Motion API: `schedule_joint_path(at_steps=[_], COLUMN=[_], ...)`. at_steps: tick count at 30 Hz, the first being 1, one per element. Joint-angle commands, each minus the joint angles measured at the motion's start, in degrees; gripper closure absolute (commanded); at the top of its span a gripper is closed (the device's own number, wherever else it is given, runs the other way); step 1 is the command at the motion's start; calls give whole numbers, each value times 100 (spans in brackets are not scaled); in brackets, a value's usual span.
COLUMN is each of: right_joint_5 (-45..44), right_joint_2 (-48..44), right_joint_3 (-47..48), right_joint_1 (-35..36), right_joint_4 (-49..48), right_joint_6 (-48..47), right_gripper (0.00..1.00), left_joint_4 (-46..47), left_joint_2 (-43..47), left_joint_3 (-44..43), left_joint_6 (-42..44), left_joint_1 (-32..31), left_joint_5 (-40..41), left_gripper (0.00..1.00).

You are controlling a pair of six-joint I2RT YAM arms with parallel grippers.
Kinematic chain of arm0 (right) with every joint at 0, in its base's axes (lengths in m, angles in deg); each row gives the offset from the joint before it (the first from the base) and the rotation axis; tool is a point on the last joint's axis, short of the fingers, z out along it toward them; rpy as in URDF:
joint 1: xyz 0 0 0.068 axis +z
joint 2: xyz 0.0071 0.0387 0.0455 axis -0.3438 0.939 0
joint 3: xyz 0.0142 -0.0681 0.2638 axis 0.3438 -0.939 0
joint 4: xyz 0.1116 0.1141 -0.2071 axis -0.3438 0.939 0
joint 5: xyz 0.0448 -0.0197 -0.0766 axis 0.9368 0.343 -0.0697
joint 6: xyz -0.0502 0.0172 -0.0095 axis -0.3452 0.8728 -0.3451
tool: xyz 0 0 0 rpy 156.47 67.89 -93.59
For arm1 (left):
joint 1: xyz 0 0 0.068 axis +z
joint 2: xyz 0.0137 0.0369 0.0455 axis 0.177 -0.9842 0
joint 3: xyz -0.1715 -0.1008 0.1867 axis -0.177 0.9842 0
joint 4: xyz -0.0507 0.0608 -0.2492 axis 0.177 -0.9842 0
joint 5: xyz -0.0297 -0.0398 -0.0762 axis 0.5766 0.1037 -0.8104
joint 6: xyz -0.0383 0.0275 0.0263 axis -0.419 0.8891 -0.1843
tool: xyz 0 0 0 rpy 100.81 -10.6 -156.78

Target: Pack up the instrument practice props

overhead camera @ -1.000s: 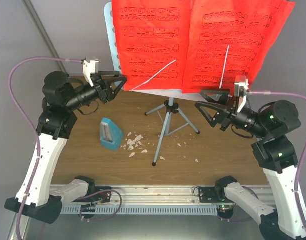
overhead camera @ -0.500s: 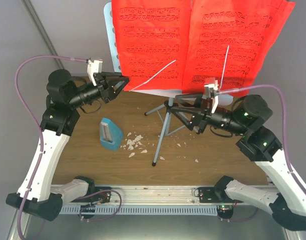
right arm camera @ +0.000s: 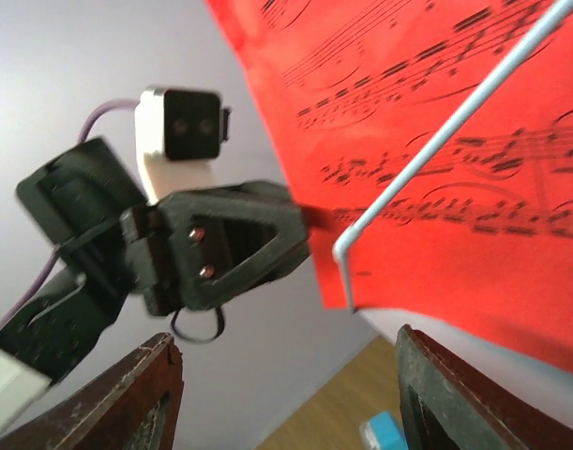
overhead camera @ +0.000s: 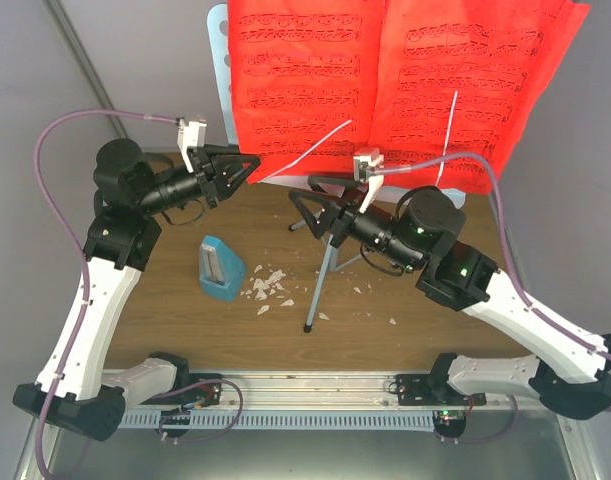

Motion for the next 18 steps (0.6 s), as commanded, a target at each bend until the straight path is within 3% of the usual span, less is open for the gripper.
schedule_joint_path(at_steps=[1,9,18], right_joint_5=[-886,-1328,-1778], right_joint_2=[89,304,552], right_joint_3=[108,184,232], right_joint_1=[65,65,65], right_joint_4=[-778,-1341,-1714], right_joint_6=[460,478,640], right_gripper=[38,46,61], left_joint_4=[405,384,366], left_joint_2=[1,-12,-28], left_joint_3=[53,96,107], left_joint_6=[-71,-14,25], left_joint_1=[16,12,14], left_joint_5=[-154,-98,-114], left_gripper=[74,99,100])
